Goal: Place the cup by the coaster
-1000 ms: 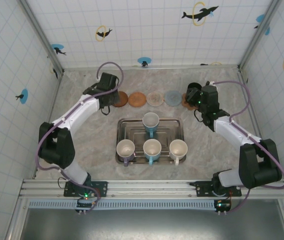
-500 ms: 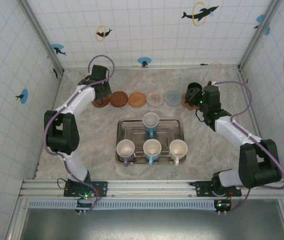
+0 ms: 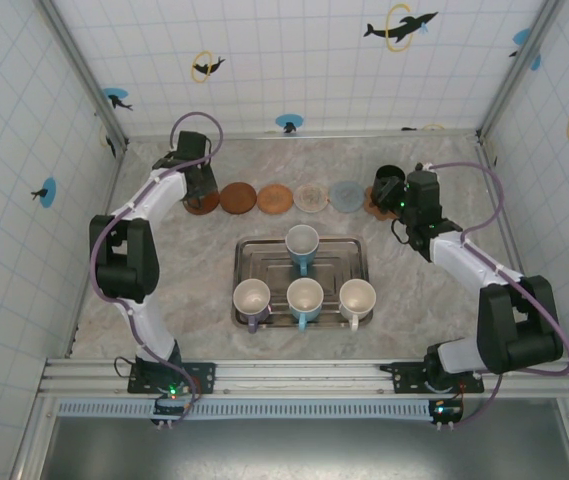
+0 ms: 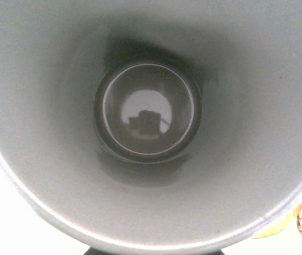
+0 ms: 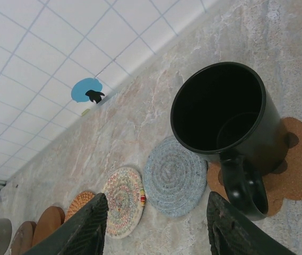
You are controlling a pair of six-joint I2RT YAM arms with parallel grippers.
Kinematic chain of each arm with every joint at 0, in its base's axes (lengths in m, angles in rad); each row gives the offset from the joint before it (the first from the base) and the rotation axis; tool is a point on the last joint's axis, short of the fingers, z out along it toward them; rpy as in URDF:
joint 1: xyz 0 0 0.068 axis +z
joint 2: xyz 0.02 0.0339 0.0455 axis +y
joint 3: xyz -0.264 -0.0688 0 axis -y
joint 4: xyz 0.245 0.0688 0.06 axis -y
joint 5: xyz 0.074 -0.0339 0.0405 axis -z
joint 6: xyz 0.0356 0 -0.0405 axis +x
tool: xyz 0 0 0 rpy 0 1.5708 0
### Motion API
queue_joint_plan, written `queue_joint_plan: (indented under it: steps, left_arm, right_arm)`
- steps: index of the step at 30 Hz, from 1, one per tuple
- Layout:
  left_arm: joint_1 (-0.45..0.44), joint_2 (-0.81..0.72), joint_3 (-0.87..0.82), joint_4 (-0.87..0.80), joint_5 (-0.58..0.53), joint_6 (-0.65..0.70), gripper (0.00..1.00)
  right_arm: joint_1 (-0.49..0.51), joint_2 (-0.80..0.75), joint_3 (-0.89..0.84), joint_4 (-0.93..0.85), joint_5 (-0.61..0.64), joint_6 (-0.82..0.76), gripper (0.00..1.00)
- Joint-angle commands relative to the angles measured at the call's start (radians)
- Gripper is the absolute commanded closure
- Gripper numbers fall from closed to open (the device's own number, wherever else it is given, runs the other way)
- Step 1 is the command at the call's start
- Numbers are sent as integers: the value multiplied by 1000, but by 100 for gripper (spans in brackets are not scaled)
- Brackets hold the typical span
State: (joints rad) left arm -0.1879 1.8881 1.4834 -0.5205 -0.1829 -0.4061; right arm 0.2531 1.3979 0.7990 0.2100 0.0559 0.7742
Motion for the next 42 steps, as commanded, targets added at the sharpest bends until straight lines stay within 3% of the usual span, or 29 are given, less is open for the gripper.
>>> queue_joint_plan:
  steps: [1,42]
  left_arm:
    - [9,0,4,80,-2,19,100]
    - [24,5,-64,71,-5,9,100]
  right_arm:
    - [-8,12,-9,28,1,2,49]
    - [-7,27,-9,26,-5,0,51]
